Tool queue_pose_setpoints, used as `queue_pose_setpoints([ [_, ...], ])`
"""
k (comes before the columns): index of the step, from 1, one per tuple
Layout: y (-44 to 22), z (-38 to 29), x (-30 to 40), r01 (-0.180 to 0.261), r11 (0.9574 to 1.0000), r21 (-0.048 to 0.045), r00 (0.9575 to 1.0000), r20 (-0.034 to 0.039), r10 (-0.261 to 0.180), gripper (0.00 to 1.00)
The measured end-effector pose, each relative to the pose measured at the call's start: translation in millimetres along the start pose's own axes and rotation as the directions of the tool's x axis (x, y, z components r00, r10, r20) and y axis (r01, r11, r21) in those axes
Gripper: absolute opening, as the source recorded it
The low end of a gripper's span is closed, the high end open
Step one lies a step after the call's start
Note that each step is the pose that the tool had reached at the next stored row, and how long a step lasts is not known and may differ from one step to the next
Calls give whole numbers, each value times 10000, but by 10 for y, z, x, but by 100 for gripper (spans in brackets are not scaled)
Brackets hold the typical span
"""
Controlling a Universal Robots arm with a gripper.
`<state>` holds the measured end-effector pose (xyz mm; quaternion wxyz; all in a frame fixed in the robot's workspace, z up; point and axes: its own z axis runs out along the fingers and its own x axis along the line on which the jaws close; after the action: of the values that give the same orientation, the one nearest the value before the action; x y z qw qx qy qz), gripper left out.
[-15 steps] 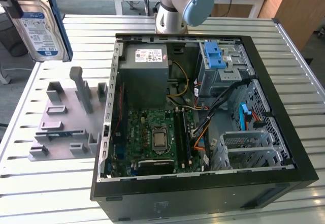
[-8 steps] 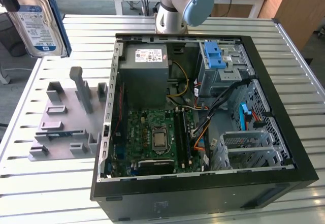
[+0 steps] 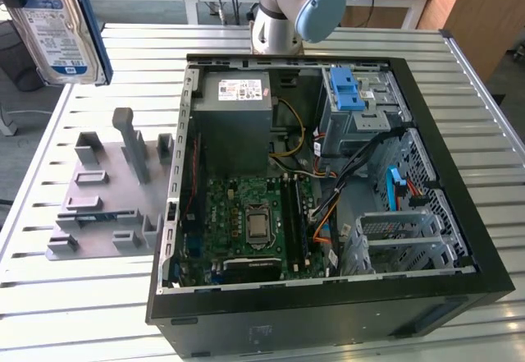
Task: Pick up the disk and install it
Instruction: 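Pick up the disk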
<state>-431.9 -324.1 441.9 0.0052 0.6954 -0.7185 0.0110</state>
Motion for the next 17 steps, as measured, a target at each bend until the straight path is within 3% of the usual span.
queue_pose_setpoints([
  [17,-2,-223,5,0,10000,-1,10000,-1,0,36],
])
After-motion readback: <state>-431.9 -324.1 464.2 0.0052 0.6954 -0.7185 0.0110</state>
